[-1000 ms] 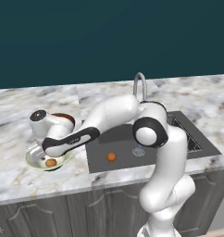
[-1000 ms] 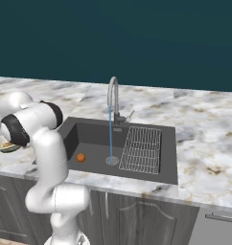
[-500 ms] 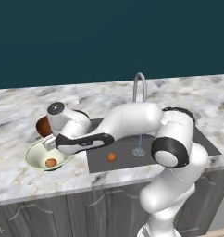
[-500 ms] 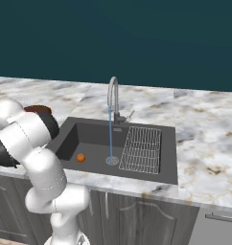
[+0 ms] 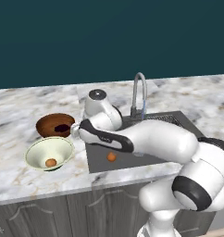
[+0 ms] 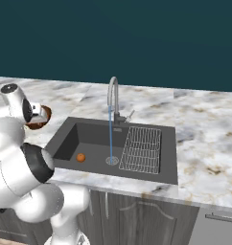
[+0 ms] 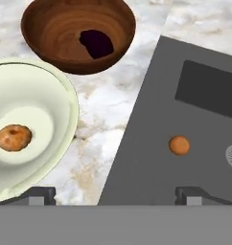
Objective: Pick the tangerines from the sink and place them in one bowl. Place the eggplant in the other bowl. Then turn off the sink faucet.
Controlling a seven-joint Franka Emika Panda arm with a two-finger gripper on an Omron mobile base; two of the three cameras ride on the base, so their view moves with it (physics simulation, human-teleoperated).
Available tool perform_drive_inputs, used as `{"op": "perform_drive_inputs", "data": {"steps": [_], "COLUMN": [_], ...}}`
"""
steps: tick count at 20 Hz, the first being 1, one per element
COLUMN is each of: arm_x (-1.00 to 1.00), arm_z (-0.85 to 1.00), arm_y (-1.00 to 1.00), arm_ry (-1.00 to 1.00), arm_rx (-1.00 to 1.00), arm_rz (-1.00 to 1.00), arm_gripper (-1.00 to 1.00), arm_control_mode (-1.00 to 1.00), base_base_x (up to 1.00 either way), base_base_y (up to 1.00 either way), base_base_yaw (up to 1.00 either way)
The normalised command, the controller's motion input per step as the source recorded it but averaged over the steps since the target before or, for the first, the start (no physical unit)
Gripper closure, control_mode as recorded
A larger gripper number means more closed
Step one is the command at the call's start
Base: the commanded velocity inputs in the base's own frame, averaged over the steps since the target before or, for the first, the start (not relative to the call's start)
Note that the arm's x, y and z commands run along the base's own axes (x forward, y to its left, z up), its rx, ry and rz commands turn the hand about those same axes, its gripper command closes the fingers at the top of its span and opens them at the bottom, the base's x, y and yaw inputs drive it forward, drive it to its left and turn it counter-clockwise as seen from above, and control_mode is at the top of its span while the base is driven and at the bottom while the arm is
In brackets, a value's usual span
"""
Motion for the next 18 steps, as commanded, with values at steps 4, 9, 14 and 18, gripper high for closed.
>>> {"op": "perform_drive_inputs", "data": {"steps": [4,9,14,18], "arm_x": [-0.08,-0.07,-0.01,0.0], "arm_z": [0.22,0.02,0.0,0.0], "arm_y": [-1.0,-0.97,-0.76,-0.51], "arm_ry": [0.15,0.27,0.3,0.32], "arm_rx": [0.07,0.06,0.03,0.06], "arm_rz": [-0.14,-0.21,-0.25,-0.17], "arm_gripper": [-1.0,-1.0,-1.0,-1.0], "arm_control_mode": [-1.0,-1.0,-1.0,-1.0], "base_base_x": [0.0,0.0,0.0,0.0], "base_base_y": [0.0,0.0,0.0,0.0], "base_base_yaw": [0.0,0.0,0.0,0.0]}}
